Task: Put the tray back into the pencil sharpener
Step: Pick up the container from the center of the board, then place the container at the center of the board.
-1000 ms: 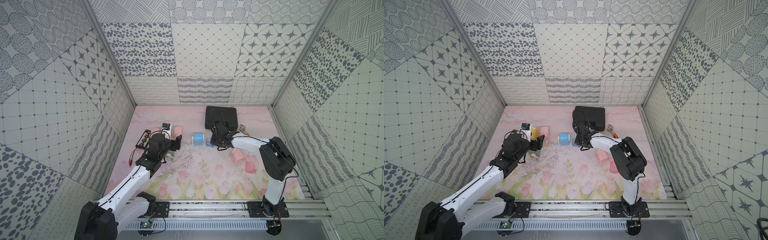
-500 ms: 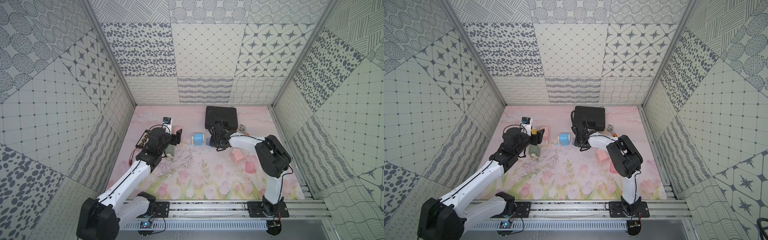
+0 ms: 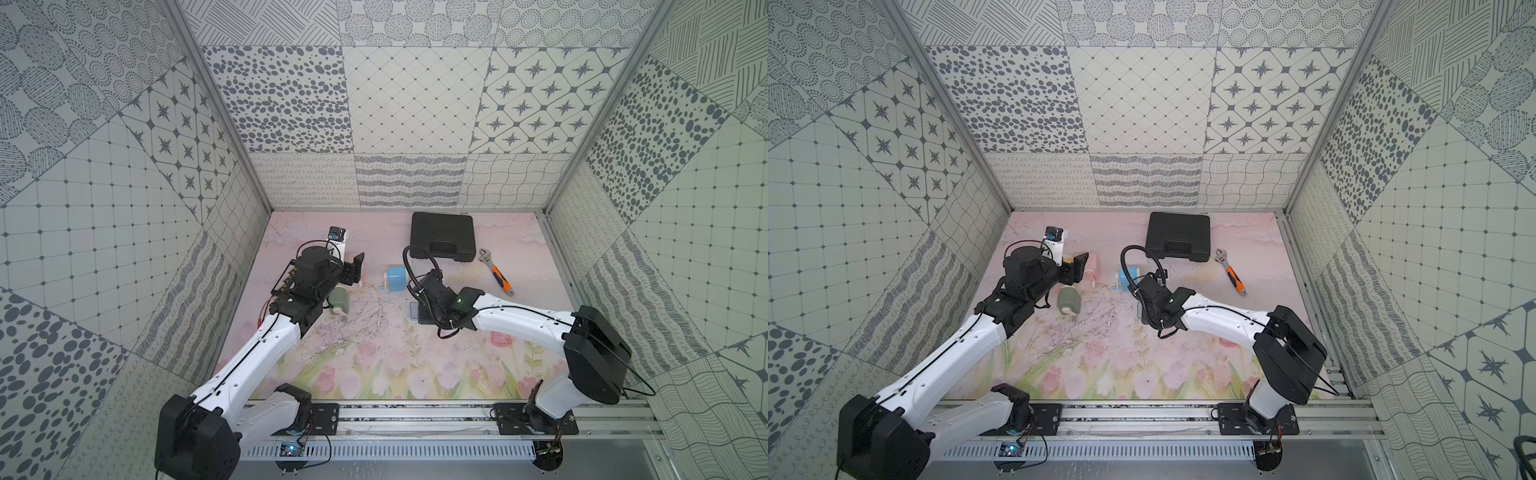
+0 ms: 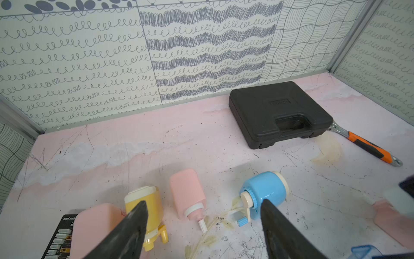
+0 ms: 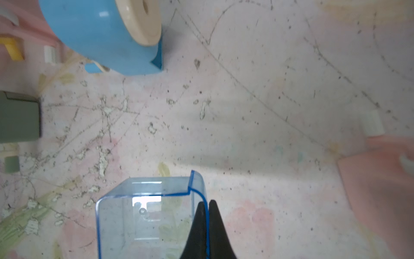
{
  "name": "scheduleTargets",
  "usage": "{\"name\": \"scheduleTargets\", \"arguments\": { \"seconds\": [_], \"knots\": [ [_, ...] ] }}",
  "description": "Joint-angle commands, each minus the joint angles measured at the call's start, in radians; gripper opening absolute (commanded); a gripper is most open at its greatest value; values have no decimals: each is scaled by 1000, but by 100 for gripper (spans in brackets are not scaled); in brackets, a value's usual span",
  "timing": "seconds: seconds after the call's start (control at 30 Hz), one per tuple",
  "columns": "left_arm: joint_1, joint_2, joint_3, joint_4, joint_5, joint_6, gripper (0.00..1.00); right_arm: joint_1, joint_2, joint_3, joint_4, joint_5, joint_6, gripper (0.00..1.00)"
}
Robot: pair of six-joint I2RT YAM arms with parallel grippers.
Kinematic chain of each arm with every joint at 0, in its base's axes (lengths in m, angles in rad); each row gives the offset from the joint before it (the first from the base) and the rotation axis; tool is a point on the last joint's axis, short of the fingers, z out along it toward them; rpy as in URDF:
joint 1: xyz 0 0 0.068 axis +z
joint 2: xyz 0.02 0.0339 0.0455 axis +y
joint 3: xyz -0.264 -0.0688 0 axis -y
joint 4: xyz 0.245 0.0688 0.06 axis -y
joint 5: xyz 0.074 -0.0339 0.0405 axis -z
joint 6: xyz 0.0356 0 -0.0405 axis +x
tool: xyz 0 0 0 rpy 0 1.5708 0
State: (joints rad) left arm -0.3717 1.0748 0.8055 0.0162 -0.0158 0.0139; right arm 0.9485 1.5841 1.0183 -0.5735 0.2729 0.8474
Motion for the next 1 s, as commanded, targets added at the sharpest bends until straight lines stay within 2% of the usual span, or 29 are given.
{"name": "scheduleTargets", "arguments": {
  "seconds": [0.0,0.37,0.57,0.73,0.83,0.87,0.97],
  "knots": [
    [9,11,28,-42,65,88,78,62,-3,-48,-100,64,101,3],
    [9,75,35,-32,157,52,79,84,49,-97,-37,54,151,11],
    [9,194,143,-163,290,122,82,73,58,-91,-12,37,140,20],
    [3,271,218,-284,416,263,81,77,-22,-118,24,44,128,30],
    [-38,349,309,-456,486,427,81,115,-131,-144,17,157,116,37],
    [-63,388,350,-549,477,485,81,124,-171,-163,33,180,101,37],
    [-125,482,413,-648,366,613,81,126,-282,-245,102,196,84,39]
  ]
}}
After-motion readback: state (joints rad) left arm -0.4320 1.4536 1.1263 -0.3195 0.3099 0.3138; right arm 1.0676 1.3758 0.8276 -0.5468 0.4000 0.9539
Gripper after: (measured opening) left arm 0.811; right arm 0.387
